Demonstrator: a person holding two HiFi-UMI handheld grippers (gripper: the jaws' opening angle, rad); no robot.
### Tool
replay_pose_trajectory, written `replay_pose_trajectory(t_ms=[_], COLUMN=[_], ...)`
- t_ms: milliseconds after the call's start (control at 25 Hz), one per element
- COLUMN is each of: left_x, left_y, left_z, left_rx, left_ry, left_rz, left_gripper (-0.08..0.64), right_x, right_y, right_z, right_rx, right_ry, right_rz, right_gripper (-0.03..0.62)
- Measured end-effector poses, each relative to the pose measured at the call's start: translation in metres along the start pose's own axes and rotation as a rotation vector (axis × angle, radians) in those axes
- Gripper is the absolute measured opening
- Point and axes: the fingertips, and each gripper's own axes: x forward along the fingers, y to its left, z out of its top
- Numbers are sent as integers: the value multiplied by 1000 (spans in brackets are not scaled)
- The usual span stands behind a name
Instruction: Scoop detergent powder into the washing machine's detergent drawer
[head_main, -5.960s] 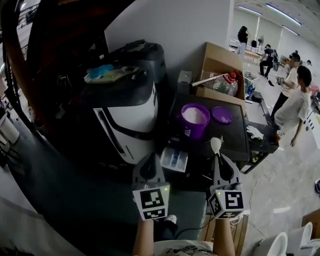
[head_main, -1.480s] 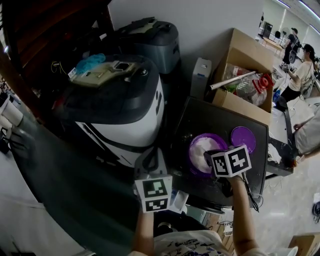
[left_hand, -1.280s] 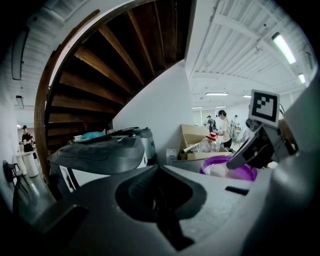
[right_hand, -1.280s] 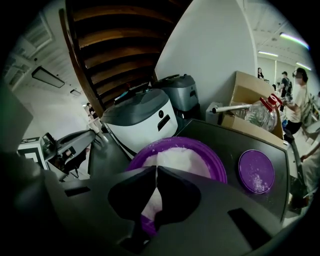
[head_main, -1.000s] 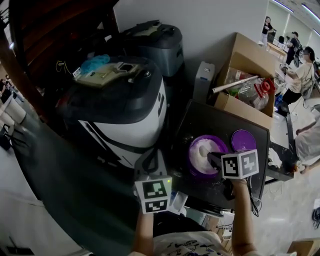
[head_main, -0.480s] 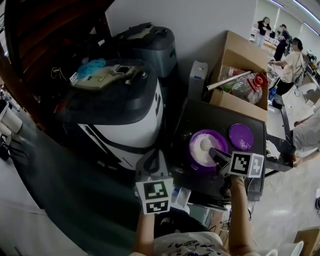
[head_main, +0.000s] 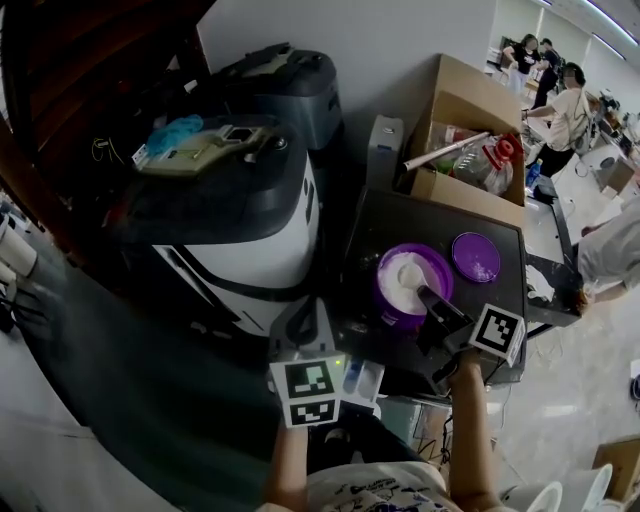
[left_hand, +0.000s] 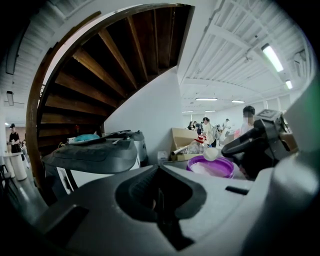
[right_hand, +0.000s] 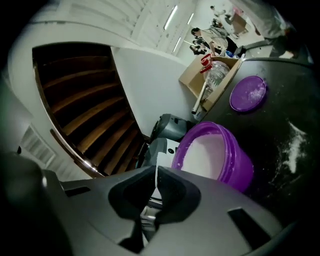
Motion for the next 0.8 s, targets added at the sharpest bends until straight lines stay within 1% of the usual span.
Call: replay_pose_trajectory(t_ms=[120,320,600,800], left_x=[-6,-15,-29,-40], left_y=[-1,-4,-6,-2], left_z=[0,-3,-9,-19], left_rx=[5,9,12,8], left_ry=[-6,-13,-16,-4], left_rz=[-11,-29,-48,-57], left_gripper=[3,3,3,3], right_x=[-5,-14,-21,-26], right_y=[8,15,23,27], right_z=[-5,-19,-38,-55], right_rx=[72,157,189,189], right_ry=[-37,-69,-88,-85], right_rz=[79,154,185,183], right_gripper=[20,20,20,20])
